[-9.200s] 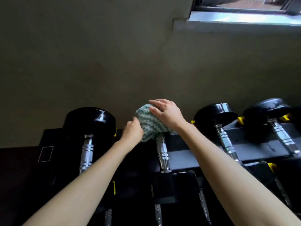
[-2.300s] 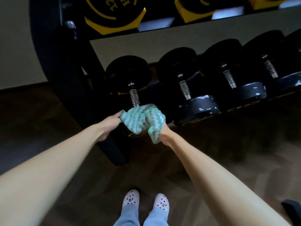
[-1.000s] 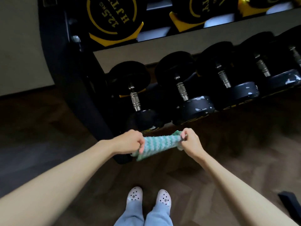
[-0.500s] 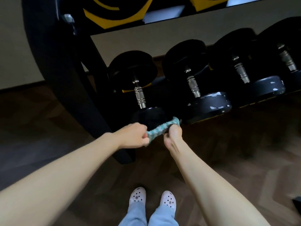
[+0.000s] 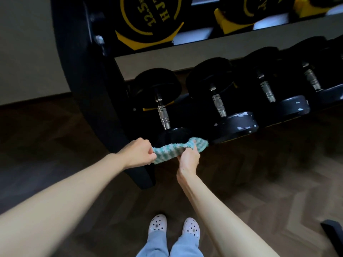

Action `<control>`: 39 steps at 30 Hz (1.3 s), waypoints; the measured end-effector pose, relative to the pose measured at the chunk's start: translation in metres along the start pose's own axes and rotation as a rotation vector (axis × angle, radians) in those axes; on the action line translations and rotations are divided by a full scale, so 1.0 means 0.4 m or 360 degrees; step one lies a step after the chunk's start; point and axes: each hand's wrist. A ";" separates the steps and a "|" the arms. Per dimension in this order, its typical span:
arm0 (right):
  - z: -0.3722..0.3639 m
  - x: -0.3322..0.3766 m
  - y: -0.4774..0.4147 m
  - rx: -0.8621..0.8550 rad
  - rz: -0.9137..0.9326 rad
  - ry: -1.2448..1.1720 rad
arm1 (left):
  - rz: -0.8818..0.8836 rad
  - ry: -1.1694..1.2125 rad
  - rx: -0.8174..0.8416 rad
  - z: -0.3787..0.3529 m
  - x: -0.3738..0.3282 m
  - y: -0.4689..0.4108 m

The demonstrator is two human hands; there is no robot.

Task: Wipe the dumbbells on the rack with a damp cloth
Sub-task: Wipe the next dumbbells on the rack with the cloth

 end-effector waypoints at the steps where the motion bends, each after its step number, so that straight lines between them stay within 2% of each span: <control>1: -0.003 0.004 0.016 0.0002 0.0013 0.0027 | 0.0023 0.0022 -0.0038 0.012 0.002 0.008; 4: -0.009 0.018 0.051 0.0003 0.0036 0.0163 | 0.0063 0.0133 -0.0202 0.037 -0.003 0.024; 8: -0.026 0.044 0.101 0.0045 -0.0057 0.0162 | 0.0034 0.0237 -0.0357 0.073 -0.027 0.041; 13: -0.088 0.188 0.171 0.0488 -0.0293 -0.0523 | -0.0016 0.0223 -0.0611 0.126 -0.035 0.058; 15: -0.097 0.243 0.168 0.0531 -0.0293 -0.0572 | -0.0040 0.0286 -0.0704 0.139 -0.031 0.057; 18: -0.067 0.284 0.122 0.0408 -0.0028 -0.0229 | -0.0058 0.0431 -0.0784 0.151 -0.036 0.045; 20: -0.038 0.297 0.070 0.0350 0.0073 -0.0134 | -0.0084 0.0470 -0.0835 0.154 -0.050 0.030; 25: -0.044 0.321 -0.037 0.0490 0.0143 -0.0023 | -0.0025 0.0470 -0.0792 0.136 -0.078 -0.027; 28: -0.098 0.349 -0.087 0.0592 0.0212 0.0210 | 0.0232 0.0424 -0.0833 0.137 -0.082 -0.094; 31: -0.163 0.384 -0.143 0.0582 0.0362 0.0487 | 0.0592 0.0634 -0.0937 0.143 -0.075 -0.182; 34: -0.220 0.391 -0.212 0.0547 0.0553 0.0660 | 0.0679 0.0593 -0.1041 0.126 -0.045 -0.253; 37: -0.278 0.374 -0.282 0.0393 0.0788 0.0930 | 0.0786 0.0595 -0.1017 0.083 -0.025 -0.315; 39: -0.318 0.348 -0.309 0.0289 0.0776 0.0998 | 0.0939 0.0654 -0.0922 0.046 -0.015 -0.367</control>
Point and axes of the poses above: each hand's wrist, its own y-axis away from the middle knuckle, its own z-axis out of the back of the hand, x = y × z, and after that the axes turned 14 degrees about -x, right-handed
